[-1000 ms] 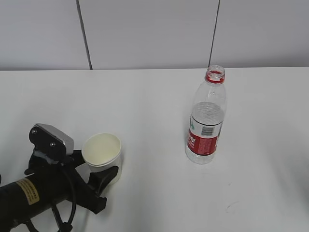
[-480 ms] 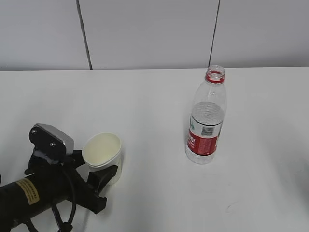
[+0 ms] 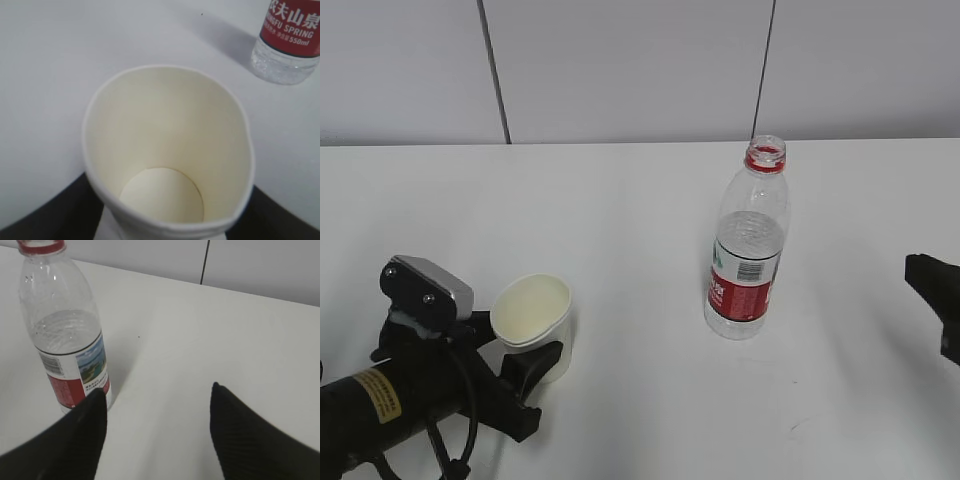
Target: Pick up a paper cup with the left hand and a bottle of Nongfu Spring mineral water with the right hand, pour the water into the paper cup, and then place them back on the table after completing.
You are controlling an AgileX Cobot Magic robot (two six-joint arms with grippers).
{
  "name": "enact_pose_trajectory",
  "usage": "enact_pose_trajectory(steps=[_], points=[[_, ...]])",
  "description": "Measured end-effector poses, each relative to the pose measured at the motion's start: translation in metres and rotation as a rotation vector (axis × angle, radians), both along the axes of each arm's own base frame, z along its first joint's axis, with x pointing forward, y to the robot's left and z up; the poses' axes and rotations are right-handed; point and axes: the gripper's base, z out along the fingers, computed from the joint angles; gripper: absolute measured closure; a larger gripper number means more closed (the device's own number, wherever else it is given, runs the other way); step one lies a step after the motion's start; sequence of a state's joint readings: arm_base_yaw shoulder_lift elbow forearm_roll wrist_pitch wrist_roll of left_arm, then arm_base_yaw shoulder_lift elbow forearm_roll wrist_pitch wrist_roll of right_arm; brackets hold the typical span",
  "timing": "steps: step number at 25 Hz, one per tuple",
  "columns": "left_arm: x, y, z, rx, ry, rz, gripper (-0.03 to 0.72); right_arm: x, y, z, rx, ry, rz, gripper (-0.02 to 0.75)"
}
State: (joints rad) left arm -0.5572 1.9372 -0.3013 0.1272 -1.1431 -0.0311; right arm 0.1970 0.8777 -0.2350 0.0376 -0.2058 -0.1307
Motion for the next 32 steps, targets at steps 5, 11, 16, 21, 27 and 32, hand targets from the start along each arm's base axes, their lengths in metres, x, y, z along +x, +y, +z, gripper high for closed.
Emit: enact_pose_trajectory(steps=[5, 11, 16, 21, 27, 32], points=[[0.000, 0.000, 0.000, 0.000, 0.000, 0.000, 0.251, 0.019, 0.010, -0.011, 0.016, -0.020, 0.059, 0.223], [0.000, 0.000, 0.000, 0.000, -0.001, 0.000, 0.251, 0.042, 0.028, -0.036, 0.106, -0.005, 0.183, 0.081], [0.000, 0.000, 0.000, -0.001, -0.001, 0.000, 0.251, 0.063, 0.039, -0.060, 0.168, -0.009, 0.239, 0.072], [0.000, 0.000, 0.000, -0.001, -0.001, 0.000, 0.251, 0.084, 0.047, -0.082, 0.221, -0.014, 0.266, 0.072], [0.000, 0.000, 0.000, -0.001, -0.002, 0.000, 0.251, 0.095, 0.049, -0.097, 0.233, 0.000, 0.261, 0.072], [0.000, 0.000, 0.000, -0.002, -0.002, 0.000, 0.252, 0.105, 0.052, -0.096, 0.225, -0.029, 0.278, 0.072]])
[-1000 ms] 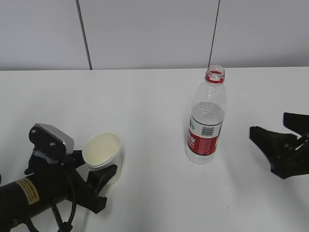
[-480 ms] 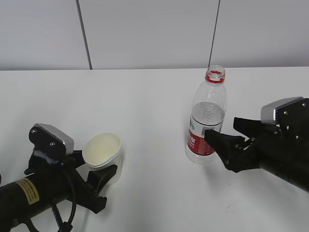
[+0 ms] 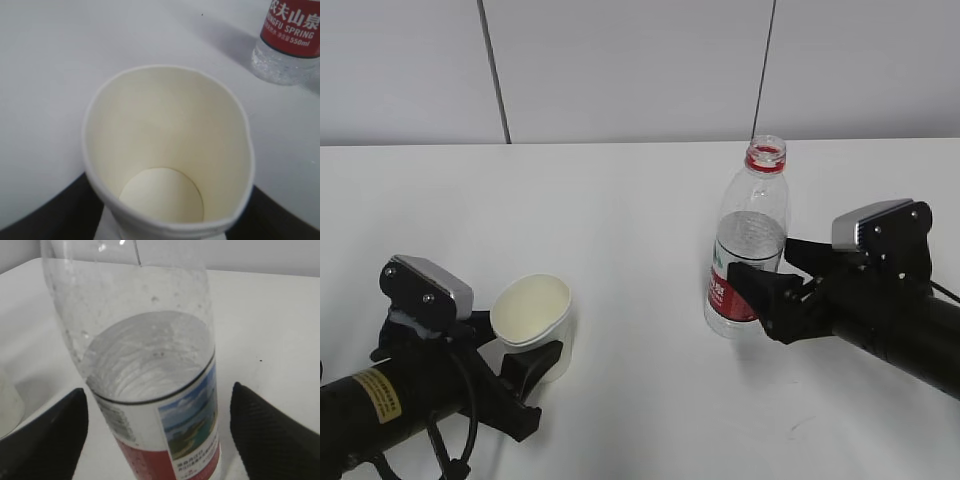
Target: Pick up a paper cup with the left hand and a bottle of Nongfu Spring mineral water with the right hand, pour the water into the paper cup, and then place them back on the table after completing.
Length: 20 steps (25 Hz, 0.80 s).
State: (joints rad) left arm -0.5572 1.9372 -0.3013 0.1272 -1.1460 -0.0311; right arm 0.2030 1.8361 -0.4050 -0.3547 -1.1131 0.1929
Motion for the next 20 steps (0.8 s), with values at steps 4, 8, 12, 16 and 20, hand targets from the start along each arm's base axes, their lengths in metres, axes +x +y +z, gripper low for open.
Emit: enact_pose_trajectory(steps=[4, 8, 12, 16, 20], points=[[0.000, 0.000, 0.000, 0.000, 0.000, 0.001, 0.252, 0.008, 0.004, 0.004, -0.003, -0.032, 0.031, 0.072], [0.000, 0.000, 0.000, 0.000, 0.000, 0.001, 0.252, 0.018, 0.008, 0.003, -0.009, -0.049, 0.058, 0.073], [0.000, 0.000, 0.000, 0.000, 0.000, 0.001, 0.253, 0.027, 0.010, -0.003, -0.010, -0.047, 0.062, 0.073], [0.000, 0.000, 0.000, 0.000, 0.000, 0.001, 0.253, 0.030, 0.011, -0.005, -0.011, -0.044, 0.066, 0.128], [0.000, 0.000, 0.000, -0.001, -0.001, 0.001, 0.253, 0.030, 0.011, -0.005, -0.015, -0.048, 0.067, 0.262]])
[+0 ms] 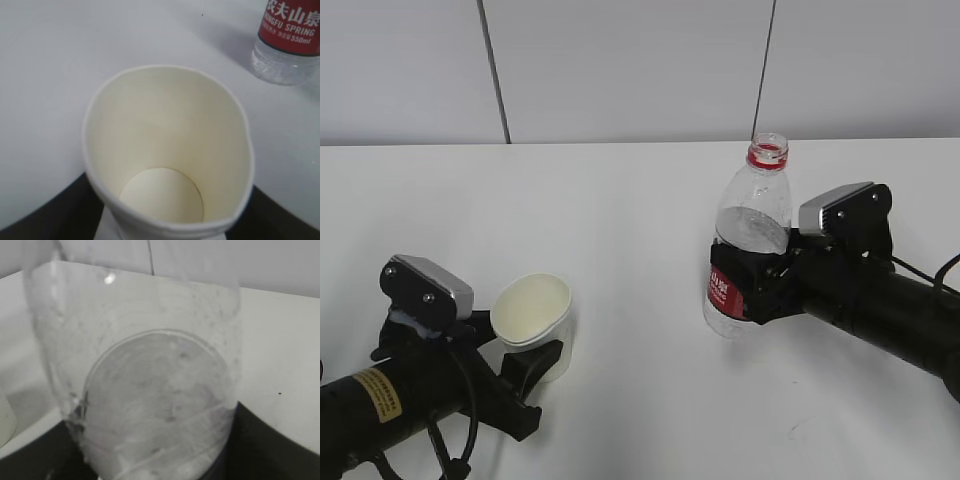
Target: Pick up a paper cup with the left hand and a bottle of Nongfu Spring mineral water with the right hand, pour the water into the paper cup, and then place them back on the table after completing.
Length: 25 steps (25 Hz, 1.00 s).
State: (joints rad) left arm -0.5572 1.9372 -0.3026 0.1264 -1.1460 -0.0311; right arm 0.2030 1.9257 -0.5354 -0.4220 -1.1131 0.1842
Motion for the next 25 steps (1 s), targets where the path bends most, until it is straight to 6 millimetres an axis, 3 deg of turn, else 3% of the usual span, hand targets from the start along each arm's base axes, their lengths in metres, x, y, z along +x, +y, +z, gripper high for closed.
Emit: enact_pose_trajectory(steps=[3, 11, 19, 25], points=[[0.000, 0.000, 0.000, 0.000, 0.000, 0.000, 0.253, 0.000, 0.000, 0.000, -0.001, 0.000, 0.000, 0.320], [-0.004, -0.005, 0.003, -0.008, -0.003, -0.076, 0.254, 0.001, 0.004, 0.002, -0.111, -0.085, 0.070, 0.333], [-0.006, -0.008, 0.033, -0.047, -0.059, -0.113, 0.255, 0.027, 0.015, 0.021, -0.267, -0.244, 0.176, 0.334], [-0.004, -0.009, 0.040, 0.003, 0.063, -0.106, 0.255, 0.043, 0.022, 0.028, -0.406, -0.269, 0.280, 0.335]])
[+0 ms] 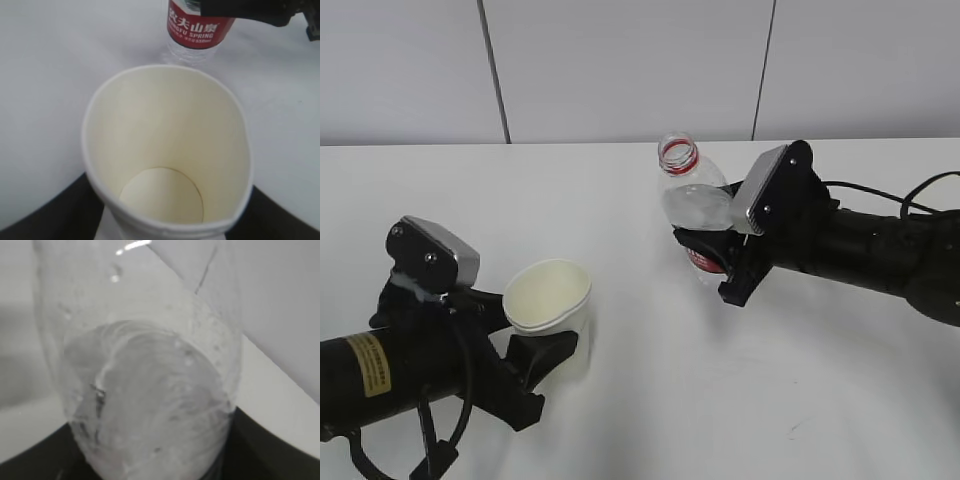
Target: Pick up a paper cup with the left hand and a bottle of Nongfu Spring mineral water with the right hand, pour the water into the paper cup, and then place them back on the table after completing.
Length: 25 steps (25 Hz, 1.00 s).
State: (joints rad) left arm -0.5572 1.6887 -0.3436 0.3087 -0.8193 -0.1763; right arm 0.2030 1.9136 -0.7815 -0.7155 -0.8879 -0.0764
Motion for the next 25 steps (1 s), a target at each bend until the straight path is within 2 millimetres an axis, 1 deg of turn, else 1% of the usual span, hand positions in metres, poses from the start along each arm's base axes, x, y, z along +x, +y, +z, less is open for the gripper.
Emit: enact_pose_trajectory(steps=[3, 10, 16, 21, 25], points=[[0.002, -0.003, 0.004, -0.009, 0.020, -0.015, 0.255, 0.008, 0.002, 0.006, -0.067, -0.049, 0.034, 0.335], [0.005, -0.016, 0.012, -0.031, 0.017, -0.118, 0.255, 0.024, 0.008, 0.019, -0.203, -0.149, 0.115, 0.335], [0.006, -0.018, 0.014, -0.035, 0.017, -0.130, 0.255, 0.024, 0.009, 0.020, -0.321, -0.260, 0.179, 0.335], [0.003, -0.021, 0.014, -0.032, 0.001, -0.197, 0.255, 0.024, 0.009, 0.020, -0.408, -0.347, 0.214, 0.335], [0.005, -0.025, 0.018, -0.031, -0.019, -0.226, 0.255, 0.024, 0.009, 0.020, -0.466, -0.406, 0.237, 0.335]])
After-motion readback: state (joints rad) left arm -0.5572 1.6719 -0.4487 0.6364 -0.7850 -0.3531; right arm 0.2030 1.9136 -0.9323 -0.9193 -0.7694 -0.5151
